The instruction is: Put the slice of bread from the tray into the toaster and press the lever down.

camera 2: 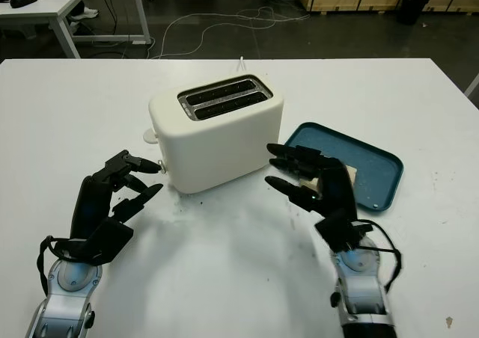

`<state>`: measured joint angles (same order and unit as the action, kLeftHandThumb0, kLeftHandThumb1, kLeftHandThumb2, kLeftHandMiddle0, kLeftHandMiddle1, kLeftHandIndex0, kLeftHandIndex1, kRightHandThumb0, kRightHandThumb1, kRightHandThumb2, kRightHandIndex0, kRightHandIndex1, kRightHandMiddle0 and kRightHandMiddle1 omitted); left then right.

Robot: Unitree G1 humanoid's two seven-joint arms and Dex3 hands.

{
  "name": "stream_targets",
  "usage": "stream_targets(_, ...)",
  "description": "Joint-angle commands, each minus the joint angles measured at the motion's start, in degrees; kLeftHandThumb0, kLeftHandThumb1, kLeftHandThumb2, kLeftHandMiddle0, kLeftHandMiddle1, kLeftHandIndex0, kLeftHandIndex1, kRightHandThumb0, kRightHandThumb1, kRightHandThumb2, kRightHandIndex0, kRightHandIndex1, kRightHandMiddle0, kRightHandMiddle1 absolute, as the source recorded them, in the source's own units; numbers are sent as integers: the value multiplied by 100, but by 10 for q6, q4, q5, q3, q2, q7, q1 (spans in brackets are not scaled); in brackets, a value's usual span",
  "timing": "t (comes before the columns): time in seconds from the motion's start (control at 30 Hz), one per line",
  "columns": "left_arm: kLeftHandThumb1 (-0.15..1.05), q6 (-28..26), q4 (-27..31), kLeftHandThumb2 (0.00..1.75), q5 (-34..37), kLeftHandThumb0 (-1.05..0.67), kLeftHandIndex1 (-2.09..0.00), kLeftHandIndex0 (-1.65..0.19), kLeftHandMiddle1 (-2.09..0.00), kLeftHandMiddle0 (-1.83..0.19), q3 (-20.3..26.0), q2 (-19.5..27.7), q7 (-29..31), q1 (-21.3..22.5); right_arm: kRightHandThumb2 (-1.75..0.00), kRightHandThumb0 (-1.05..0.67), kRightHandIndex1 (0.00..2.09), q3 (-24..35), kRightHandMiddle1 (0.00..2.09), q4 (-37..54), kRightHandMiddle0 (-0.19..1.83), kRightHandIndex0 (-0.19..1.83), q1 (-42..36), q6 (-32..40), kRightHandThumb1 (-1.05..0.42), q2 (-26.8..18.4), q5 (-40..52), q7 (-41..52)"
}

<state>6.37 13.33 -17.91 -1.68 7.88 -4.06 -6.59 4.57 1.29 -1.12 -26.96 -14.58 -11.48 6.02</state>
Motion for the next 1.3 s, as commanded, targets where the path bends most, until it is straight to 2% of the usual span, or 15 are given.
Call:
stream_targets(0.0,92,8,-2,9,4,-24,-114,-52,-155,-57,1,1,0,3,0,-52,12,15,0,10,89,92,-15,-35,-80,-26,-40,-22)
stream_targets(0.3,92,-1,3,9,6,-24,-114,-52,-155,-56,-1,1,8,10,0,-56,7,51,0,-32,80,80,-44,-67,-78,-114,-203,-135)
stream_targets(0.63,92,-16,10,6,-3,-24,-113,-53,-158,-56,-5,-3,6,17,0,-69,0,25,0,-84,54,56,-37,-11,-76,-185,-356,-228)
stream_targets(0.8,92,-11,5,7,-5,-23,-113,-53,-159,-55,-5,0,5,19,0,-72,0,0,0,-108,46,42,-27,40,-74,-192,-364,-221)
stream_targets(0.97,92,-9,2,7,-2,-22,-114,-53,-158,-56,-4,1,6,20,0,-79,0,-23,0,-149,28,26,-14,72,-75,-199,-373,-243)
stream_targets(1.13,92,-10,3,6,0,-22,-115,-53,-158,-57,-5,-1,6,19,0,-76,2,-51,1,-201,30,28,4,78,-75,-209,-380,-289)
stream_targets(1.27,92,-5,3,6,2,-22,-115,-53,-158,-57,-5,0,7,17,0,-67,4,-76,3,-259,36,34,26,70,-75,-217,-382,-333)
